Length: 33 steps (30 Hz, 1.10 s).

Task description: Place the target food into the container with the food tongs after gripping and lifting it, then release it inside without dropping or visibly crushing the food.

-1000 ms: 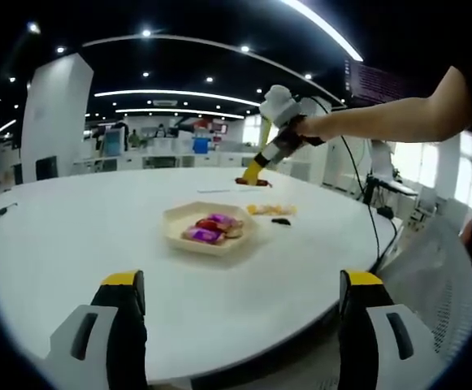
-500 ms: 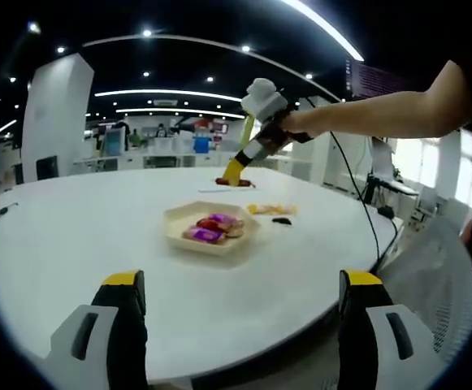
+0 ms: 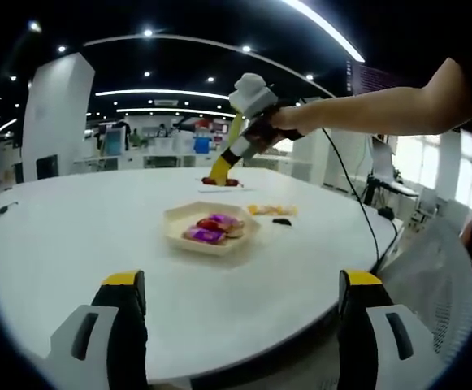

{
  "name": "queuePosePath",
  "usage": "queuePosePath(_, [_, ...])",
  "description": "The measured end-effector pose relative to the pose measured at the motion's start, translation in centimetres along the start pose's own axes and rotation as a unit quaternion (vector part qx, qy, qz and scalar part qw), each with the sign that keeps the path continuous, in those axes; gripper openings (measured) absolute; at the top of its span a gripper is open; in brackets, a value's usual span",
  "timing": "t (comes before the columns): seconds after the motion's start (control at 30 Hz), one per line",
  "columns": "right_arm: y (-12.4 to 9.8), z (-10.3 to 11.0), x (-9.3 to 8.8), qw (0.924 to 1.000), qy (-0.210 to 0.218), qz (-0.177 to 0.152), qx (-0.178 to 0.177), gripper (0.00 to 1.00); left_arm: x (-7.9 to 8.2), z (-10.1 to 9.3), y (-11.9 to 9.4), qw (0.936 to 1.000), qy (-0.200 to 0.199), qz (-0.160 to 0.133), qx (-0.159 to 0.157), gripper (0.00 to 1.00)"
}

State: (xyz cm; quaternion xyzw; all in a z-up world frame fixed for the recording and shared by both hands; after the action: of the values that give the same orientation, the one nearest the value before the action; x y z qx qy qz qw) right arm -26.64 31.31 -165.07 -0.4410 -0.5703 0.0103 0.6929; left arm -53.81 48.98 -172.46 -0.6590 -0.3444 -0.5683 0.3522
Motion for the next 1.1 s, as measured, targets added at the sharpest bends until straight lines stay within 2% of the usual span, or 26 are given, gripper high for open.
queuePosePath(0.2, [0.2, 0.0, -0.1, 1.0, -0.001, 0.003, 0.0, 0.25, 0.0, 0.0, 0.0, 1.0, 0.0, 0.0, -0.001, 0.95])
queuePosePath(0.27, [0.3, 0.0, -0.2, 1.0, -0.005, 0.004, 0.0, 0.29, 0.0, 0.1, 0.0, 1.0, 0.0, 0.0, 0.0, 0.95])
queuePosePath(0.33, [0.2, -0.1, -0.1, 0.9999, 0.011, -0.002, -0.002, 0.29, 0.1, 0.1, 0.0, 1.0, 0.0, 0.0, 0.0, 0.95])
queuePosePath(0.53, [-0.1, -0.4, -0.4, 1.0, 0.008, 0.0, -0.005, 0.3, 0.1, 0.0, 0.1, 1.0, 0.0, 0.001, 0.0, 0.95])
queuePosePath(0.93, [-1.7, -2.2, -2.8, 0.9994, 0.022, 0.011, -0.026, 0.3, 0.1, 0.0, 0.1, 1.0, 0.0, 0.001, -0.001, 0.95])
queuePosePath(1.1, [-2.7, -3.4, -4.9, 0.9984, 0.033, 0.026, -0.037, 0.31, 0.1, 0.0, 0.1, 1.0, 0.0, 0.001, 0.0, 0.95])
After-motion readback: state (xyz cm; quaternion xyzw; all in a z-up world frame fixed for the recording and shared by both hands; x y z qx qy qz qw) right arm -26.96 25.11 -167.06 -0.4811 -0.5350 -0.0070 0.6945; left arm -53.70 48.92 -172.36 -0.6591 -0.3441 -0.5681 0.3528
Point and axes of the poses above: the point that each gripper's makers call its tool centre point, and the gripper's own axes: y roughly forward along the fingers, z roughly to its left, x roughly out of its top, the point moved 10 cm from there along -y, roughly backward along the fingers, and after that the axes turned 11 degrees about -z, right-handed, at the moved point
